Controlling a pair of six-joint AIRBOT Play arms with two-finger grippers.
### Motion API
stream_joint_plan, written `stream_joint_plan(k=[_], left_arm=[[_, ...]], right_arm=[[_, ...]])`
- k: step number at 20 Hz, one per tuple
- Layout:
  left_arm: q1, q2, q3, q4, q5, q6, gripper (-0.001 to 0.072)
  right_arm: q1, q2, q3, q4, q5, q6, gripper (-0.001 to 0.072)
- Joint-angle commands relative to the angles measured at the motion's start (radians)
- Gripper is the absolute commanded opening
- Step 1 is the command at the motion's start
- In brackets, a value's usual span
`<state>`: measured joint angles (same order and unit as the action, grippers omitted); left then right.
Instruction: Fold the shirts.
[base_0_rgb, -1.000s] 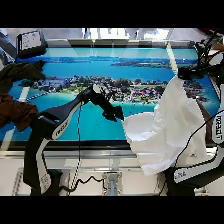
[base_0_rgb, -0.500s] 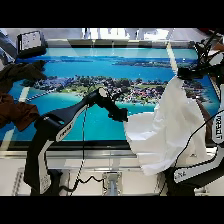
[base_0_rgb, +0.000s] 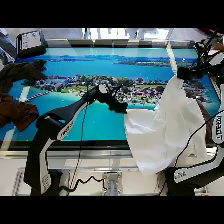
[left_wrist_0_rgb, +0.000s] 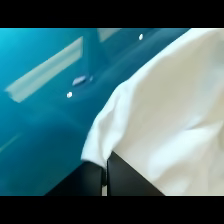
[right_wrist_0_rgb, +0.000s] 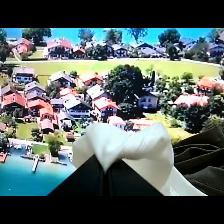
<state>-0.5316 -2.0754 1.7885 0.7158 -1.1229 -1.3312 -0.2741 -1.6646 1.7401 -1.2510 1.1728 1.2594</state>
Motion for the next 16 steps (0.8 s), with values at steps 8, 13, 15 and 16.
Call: stream_joint_plan(k=[8, 13, 15, 16], left_arm=[[0.467, 0.230, 0.353, 0.260, -0.062, -0.038, 0.0017], [0.616, 0.444, 0.354, 0.337, -0.012, -0.008, 0.0017], [0.632, 0.529, 0.354, 0.364, -0.003, 0.035, 0.0017], [0.631, 0.578, 0.354, 0.409, -0.001, 0.047, 0.0017]], right_arm=[[-0.002, 0.064, 0.163, 0.056, -0.092, -0.056, 0.0029], [0.000, 0.083, 0.317, 0.150, -0.055, -0.055, 0.0027], [0.008, 0.153, 0.317, 0.151, -0.043, -0.107, 0.0027], [0.014, 0.201, 0.317, 0.139, -0.034, -0.135, 0.0026]])
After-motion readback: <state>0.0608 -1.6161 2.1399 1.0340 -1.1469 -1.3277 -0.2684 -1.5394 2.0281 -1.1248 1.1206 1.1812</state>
